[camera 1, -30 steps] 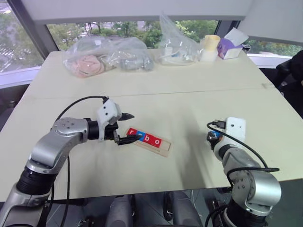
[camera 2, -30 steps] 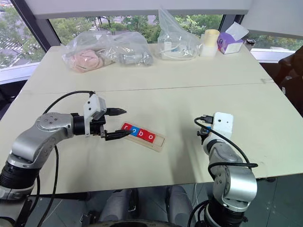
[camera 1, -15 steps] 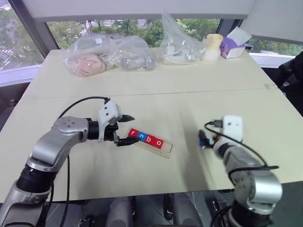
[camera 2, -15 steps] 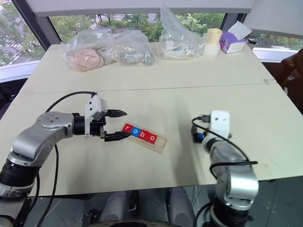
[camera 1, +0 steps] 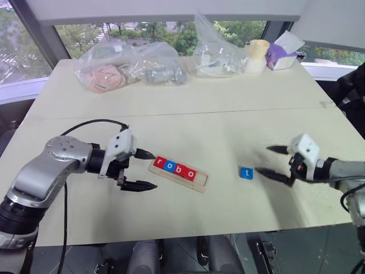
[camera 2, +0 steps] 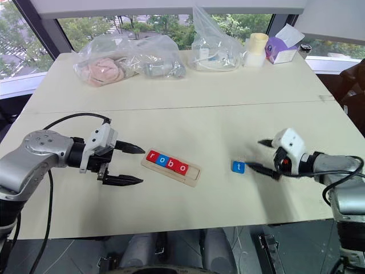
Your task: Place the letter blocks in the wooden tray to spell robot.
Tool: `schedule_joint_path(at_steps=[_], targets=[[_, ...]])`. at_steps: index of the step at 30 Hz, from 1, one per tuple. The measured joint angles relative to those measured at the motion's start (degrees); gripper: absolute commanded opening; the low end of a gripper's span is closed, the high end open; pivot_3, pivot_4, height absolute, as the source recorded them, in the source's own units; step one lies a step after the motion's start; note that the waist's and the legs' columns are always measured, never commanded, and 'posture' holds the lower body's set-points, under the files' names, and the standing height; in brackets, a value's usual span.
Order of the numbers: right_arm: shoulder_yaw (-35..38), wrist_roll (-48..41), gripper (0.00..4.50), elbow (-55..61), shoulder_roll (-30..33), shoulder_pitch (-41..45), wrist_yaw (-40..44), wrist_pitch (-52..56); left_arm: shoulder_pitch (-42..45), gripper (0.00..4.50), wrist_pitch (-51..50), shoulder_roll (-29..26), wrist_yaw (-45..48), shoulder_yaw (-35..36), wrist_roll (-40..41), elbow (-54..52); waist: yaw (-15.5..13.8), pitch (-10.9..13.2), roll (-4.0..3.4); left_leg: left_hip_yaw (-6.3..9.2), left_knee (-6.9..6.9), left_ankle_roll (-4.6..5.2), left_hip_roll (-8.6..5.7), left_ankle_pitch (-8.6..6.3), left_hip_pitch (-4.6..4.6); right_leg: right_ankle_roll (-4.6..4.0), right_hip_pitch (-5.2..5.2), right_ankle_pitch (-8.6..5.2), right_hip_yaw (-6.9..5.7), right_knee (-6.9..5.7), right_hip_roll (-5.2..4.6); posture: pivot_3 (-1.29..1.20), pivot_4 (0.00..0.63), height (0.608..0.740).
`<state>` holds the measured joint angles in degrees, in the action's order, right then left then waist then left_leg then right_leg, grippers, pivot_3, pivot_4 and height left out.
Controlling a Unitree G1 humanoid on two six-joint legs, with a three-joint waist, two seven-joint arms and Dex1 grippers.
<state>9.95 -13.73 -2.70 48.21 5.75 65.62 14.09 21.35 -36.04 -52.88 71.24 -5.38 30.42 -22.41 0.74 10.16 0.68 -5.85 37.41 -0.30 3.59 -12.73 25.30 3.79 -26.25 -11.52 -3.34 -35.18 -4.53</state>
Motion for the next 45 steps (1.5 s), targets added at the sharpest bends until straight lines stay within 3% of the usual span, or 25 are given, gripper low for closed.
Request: schedule_joint_path(at_steps=[10,13,18,23,29,33,38,45], targets=[[-4.19,1.61,4.48,-3.38,-1.83,0.63,-0.65,-8.4,-2.66,4.5,-1.15,1.86,-4.68,-0.03,0.82,-3.1,-0.13,0.0,0.01,0.06,0.43,-0.01,0.02,0.0,0.0,-0.01,0.13,0.02,0.0,-0.22,0.01,0.0,0.15,0.739],[-5.2,2.26,3.63,-5.62,-2.08,1.97,-0.66,-11.23,-2.55,4.5,-1.07,2.33,-5.42,-0.21,0.52,-3.05,-0.08,0.0,0.01,0.06,0.52,-0.01,0.03,-0.01,-0.02,-0.03,0.21,0.04,0.0,-0.22,0.0,0.0,0.15,0.739],[-5.99,2.12,1.14,-6.53,-2.01,2.49,0.99,-13.4,-2.57,4.5,-0.71,3.06,-5.44,-0.72,-0.19,-2.23,-0.11,0.0,0.0,0.07,0.54,-0.01,0.03,-0.01,-0.03,-0.03,0.23,0.06,0.0,-0.26,0.0,0.0,0.15,0.739],[-6.2,2.13,1.12,-4.93,-1.8,2.69,0.83,-11.06,-2.62,4.5,-0.41,3.02,-5.27,-0.7,-1.21,-0.71,-0.08,0.0,0.0,0.07,0.54,-0.01,0.03,-0.01,-0.02,-0.03,0.21,0.06,0.0,-0.28,0.0,0.0,0.15,0.739],[-7.67,-0.24,1.12,10.46,0.7,5.3,-0.75,4.0,-2.69,4.5,1.57,1.16,-4.78,-0.54,-2.5,0.57,-0.17,-0.01,0.01,0.07,0.54,-0.01,0.07,-0.01,-0.01,-0.05,0.07,0.06,0.01,-0.44,0.01,0.0,0.15,0.739],[-12.76,-2.1,1.12,23.16,-6.13,8.49,-9.79,18.85,-2.42,4.5,3.9,1.37,-4.07,-1.08,-4.67,2.25,-0.12,-0.04,0.03,0.07,0.54,-0.02,0.12,-0.01,0.03,-0.12,-0.01,0.1,0.0,-0.47,0.02,0.0,0.15,0.739],[-18.8,-1.0,1.12,29.28,-8.27,9.12,-17.96,33.29,-2.41,4.5,4.34,1.43,-3.5,-2.03,-5.68,2.82,-0.85,-0.04,0.03,-0.01,0.6,-0.02,0.06,-0.01,0.11,-0.29,-0.01,0.2,0.01,-0.35,-0.09,0.0,0.15,0.739],[-23.65,-1.06,1.12,35.97,-9.19,8.83,-23.69,41.54,-2.64,4.5,4.26,1.9,-4.02,-2.04,-6.04,2.96,-1.44,-0.04,0.03,0.02,0.57,-0.02,0.1,-0.02,0.11,-0.28,-0.04,0.2,-0.02,-0.35,-0.04,0.0,0.15,0.739]])
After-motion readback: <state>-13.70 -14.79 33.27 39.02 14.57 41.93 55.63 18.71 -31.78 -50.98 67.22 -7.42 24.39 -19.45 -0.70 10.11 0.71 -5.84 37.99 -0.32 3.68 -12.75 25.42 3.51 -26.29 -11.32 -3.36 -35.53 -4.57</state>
